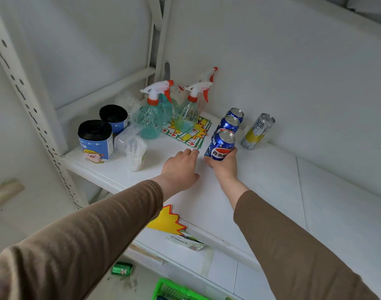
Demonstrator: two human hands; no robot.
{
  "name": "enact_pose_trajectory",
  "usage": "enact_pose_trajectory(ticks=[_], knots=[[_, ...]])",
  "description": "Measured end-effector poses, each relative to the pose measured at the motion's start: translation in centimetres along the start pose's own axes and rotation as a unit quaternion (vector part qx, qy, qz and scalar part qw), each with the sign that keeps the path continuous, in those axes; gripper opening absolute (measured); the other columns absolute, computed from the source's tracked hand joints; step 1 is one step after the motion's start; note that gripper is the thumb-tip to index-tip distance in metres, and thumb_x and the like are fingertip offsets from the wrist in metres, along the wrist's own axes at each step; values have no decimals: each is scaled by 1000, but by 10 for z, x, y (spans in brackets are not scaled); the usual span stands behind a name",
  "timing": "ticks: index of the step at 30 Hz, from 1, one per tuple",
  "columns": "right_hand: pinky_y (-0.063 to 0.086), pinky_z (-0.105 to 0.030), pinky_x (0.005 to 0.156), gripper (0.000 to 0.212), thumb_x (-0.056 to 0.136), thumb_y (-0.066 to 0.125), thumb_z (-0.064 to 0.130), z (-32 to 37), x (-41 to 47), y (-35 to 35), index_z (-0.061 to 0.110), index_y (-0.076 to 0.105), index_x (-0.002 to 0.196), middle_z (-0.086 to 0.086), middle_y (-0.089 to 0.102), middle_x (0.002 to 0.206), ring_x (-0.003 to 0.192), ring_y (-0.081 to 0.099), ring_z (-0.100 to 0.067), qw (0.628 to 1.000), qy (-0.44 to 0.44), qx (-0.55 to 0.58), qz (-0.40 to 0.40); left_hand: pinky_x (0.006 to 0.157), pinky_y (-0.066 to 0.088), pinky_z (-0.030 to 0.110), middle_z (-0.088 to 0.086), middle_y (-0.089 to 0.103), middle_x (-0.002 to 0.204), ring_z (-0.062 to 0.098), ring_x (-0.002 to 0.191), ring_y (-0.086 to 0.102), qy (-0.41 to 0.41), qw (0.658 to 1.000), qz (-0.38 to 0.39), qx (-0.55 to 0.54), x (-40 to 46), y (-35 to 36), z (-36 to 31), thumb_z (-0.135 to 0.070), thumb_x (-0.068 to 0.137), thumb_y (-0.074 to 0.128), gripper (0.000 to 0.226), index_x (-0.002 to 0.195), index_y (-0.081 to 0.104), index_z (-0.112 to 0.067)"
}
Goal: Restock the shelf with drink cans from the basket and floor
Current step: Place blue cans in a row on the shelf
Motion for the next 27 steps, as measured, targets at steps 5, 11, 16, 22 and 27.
enact_pose_trajectory(ticks=[5, 11, 16, 22, 27], knots=[[59, -51, 86, 84, 69, 87, 26, 2, 12, 8, 23, 39, 138, -4, 58, 131, 109, 62, -27, 999, 33, 27, -21, 93, 50, 41, 7, 48, 140, 26, 123, 50, 4, 1000, -3, 10, 8, 0, 4, -37, 87, 66, 72, 147, 31, -17], [60, -52, 80, 77, 67, 87, 27, -3, 18, 10, 25, 42, 129, -4, 60, 126, 104, 64, -29, 998, 47, 19, -47, 94, 48, 41, 8, 45, 144, 27, 126, 48, 12, 1000, -5, 18, 15, 0, 4, -37, 87, 66, 74, 148, 30, -17], [62, -50, 76, 77, 68, 89, 24, 0, 25, 7, 22, 41, 129, -5, 58, 126, 101, 64, -28, 997, 53, 17, -49, 97, 47, 41, 8, 44, 145, 27, 128, 46, 15, 1000, 0, 28, 20, 1, 3, -37, 87, 67, 74, 148, 31, -17], [63, -48, 72, 82, 67, 89, 23, -2, 22, 7, 23, 38, 132, -7, 55, 131, 100, 65, -28, 998, 50, 24, -37, 98, 45, 41, 9, 44, 144, 28, 128, 45, 19, 999, -3, 43, 22, 0, 5, -37, 87, 67, 71, 146, 33, -15], [54, -45, 96, 96, 75, 86, 26, -10, -7, -10, 22, 26, 150, -10, 40, 147, 121, 56, -30, 999, 33, -15, -23, 101, 41, 40, 8, 44, 141, 28, 126, 44, 37, 996, -19, 76, 9, -3, 2, -37, 84, 66, 71, 143, 36, -14]])
Point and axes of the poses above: each hand's wrist, its own x-axis towards the middle knuckle, its own y-axis out of the palm, z = x × y, the point moved 8 cm from there along x, towards the middle knuckle
